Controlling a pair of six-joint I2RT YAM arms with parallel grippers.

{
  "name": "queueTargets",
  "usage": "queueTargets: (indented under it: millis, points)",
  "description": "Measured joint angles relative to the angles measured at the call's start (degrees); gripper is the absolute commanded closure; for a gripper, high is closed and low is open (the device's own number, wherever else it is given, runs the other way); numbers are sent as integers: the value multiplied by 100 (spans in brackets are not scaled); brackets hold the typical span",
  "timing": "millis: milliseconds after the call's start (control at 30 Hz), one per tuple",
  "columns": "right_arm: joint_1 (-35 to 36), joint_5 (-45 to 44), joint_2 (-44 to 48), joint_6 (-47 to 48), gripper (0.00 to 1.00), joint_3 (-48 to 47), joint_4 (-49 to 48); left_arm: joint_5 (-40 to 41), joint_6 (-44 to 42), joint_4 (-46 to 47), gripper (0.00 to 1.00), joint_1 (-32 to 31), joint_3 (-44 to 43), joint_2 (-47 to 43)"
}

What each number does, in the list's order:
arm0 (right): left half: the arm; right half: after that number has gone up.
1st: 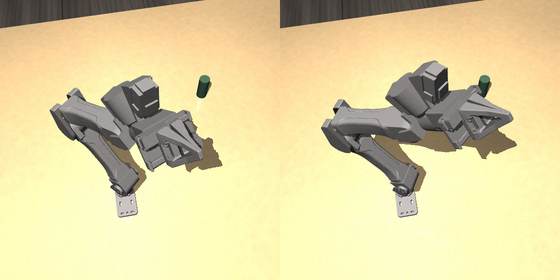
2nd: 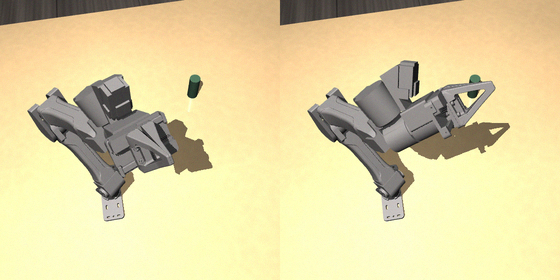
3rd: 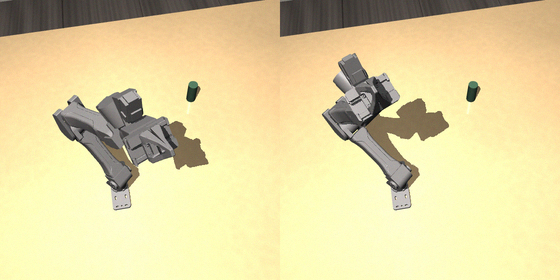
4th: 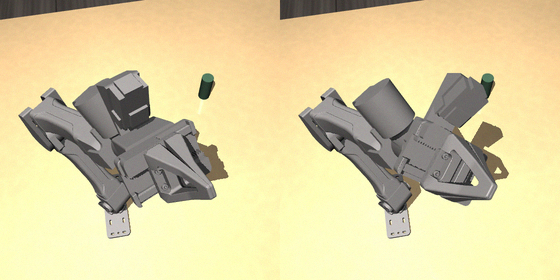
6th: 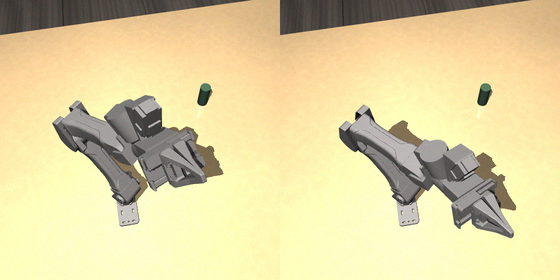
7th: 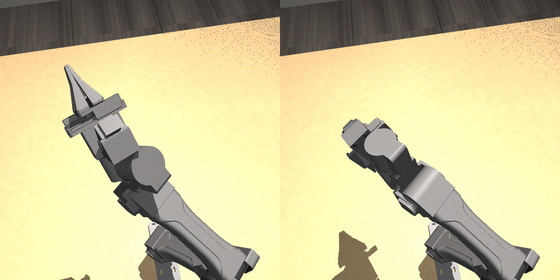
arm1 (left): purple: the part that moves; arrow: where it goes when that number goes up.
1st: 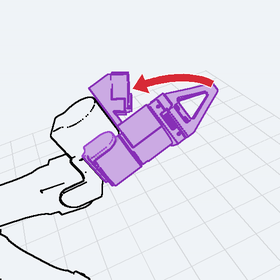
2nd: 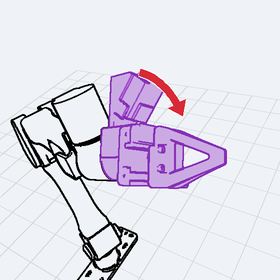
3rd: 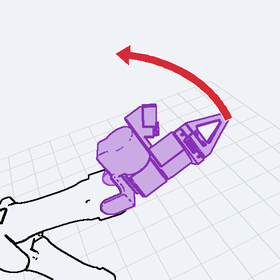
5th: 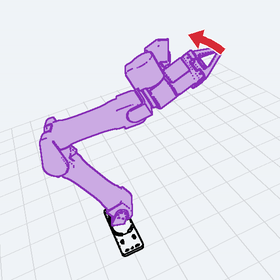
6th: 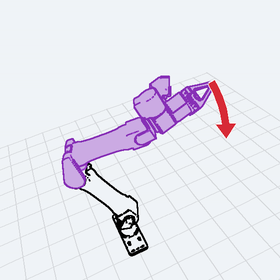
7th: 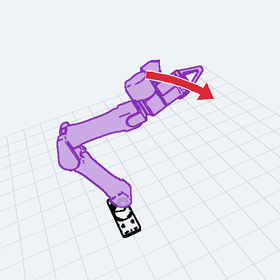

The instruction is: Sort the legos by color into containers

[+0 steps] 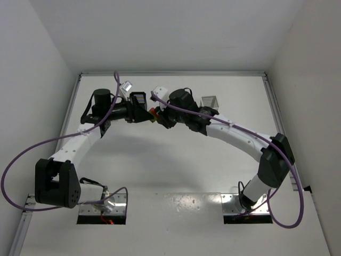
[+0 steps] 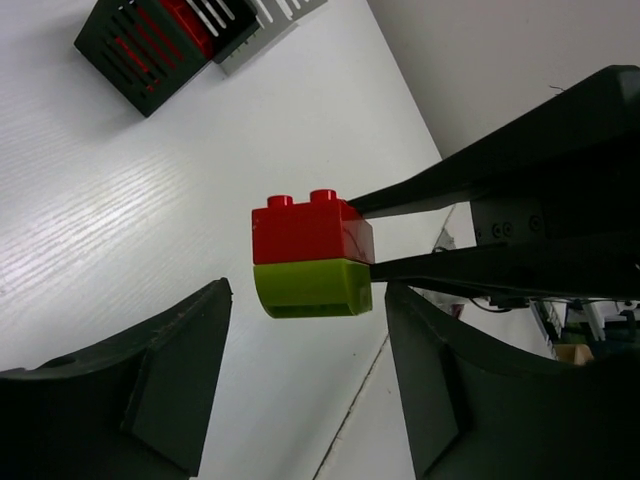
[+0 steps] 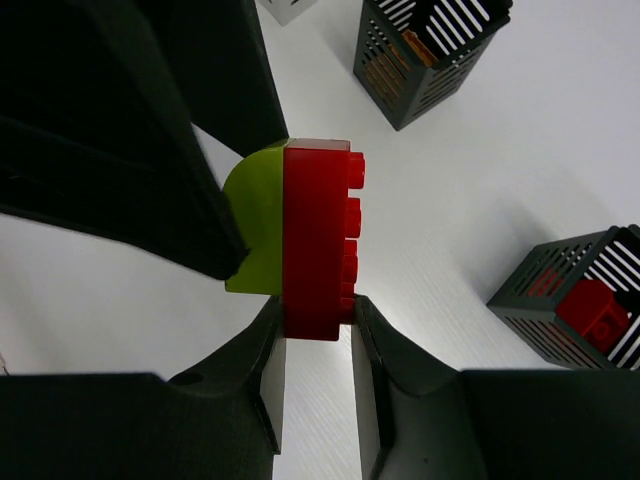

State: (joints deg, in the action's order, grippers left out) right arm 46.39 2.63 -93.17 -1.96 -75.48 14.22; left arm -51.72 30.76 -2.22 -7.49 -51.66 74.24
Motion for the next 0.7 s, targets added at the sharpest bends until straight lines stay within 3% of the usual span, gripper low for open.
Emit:
queueTargets:
  millis: [100, 133, 267, 500, 700]
  points:
    - [0, 103, -2, 0, 100, -26, 7, 0, 28, 55, 46, 0, 0, 57]
    - [0, 107, -2, 0, 100, -31, 9, -4, 48, 76, 59, 0, 0, 66]
    - [-2, 83, -31, 2, 100, -31, 39, -105, 155, 236, 83, 4, 0, 66]
    - [-28, -306, -31, -63, 100, 46, -101, -136, 186, 525, 89, 7, 238, -28]
    - [-824, -1086, -31, -175, 100, 107, -260, -155, -166, 256, 90, -26, 651, -472]
